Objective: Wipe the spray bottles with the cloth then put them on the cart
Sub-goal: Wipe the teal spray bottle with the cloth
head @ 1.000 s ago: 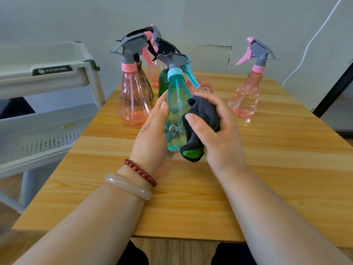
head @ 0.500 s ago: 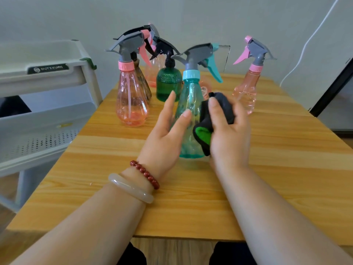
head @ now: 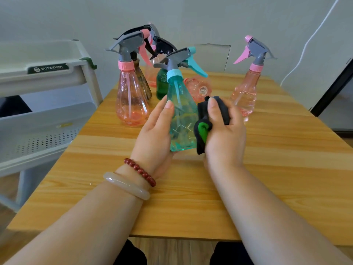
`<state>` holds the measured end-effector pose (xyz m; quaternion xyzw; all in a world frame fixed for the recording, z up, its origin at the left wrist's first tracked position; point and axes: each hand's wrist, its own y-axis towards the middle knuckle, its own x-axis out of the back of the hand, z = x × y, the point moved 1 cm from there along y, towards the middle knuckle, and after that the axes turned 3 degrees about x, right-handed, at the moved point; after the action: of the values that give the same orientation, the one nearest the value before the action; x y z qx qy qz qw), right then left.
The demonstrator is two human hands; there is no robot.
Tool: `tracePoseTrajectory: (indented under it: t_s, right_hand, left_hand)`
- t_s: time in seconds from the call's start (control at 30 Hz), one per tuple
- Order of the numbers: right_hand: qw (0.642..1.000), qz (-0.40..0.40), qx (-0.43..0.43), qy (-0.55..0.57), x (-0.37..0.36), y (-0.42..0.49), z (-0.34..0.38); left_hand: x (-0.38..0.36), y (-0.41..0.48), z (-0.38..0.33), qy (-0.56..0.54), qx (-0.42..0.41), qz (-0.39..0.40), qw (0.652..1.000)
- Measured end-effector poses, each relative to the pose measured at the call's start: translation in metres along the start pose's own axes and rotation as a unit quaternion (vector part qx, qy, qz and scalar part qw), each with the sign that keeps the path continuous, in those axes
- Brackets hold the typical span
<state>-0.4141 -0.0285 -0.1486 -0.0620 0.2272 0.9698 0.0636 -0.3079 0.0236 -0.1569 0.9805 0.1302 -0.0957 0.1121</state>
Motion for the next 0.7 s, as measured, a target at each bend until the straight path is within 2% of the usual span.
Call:
tracePoseTrajectory:
  t_s: [0.03, 0.1, 0.17, 0.23, 0.27, 0.33, 0.4, 0.53, 0.63, 0.7]
  right_hand:
    - [1.0, 0.004, 0.004, -0.003, 0.001, 0.001, 0.0]
    - [0.994, 0.054, 0.078, -0.046, -0.001, -0.006, 0.004]
    - [0.971, 0.121, 0.179, -0.102, -0.004, -0.015, 0.007]
    - [0.959, 0.141, 0.213, -0.125, -0.007, -0.017, 0.005]
    - [0.96, 0.135, 0.211, -0.124, -0.008, -0.016, 0.004]
    - [0.969, 0.111, 0.194, -0.106, -0.007, -0.013, 0.006]
    - [0.979, 0.085, 0.17, -0.074, -0.004, -0.011, 0.007]
    - [0.992, 0.018, 0.103, -0.068, 0.007, 0.005, 0.004]
    - [0.995, -0.022, 0.056, -0.079, 0.014, 0.019, 0.0]
    - [0.994, -0.052, 0.055, -0.084, 0.017, 0.021, 0.0]
  left_hand:
    - [0.002, 0.006, 0.002, 0.003, 0.011, -0.024, 1.0]
    - [0.005, 0.009, -0.002, 0.032, 0.006, 0.008, 0.999]
    - [0.011, 0.011, 0.0, 0.03, 0.029, 0.0, 0.999]
    - [0.01, 0.007, 0.001, 0.021, 0.037, 0.012, 0.999]
    - [0.011, 0.006, 0.003, 0.002, 0.019, -0.004, 1.0]
    - [0.003, 0.004, -0.002, -0.061, 0.064, 0.027, 0.996]
    - [0.003, 0.006, -0.002, -0.068, 0.06, 0.057, 0.994]
    - [0.001, 0.006, -0.005, -0.121, 0.072, 0.041, 0.989]
    - [-0.001, 0.004, -0.005, -0.133, 0.074, 0.038, 0.988]
    - [-0.002, 0.002, -0.006, -0.103, 0.055, 0.033, 0.993]
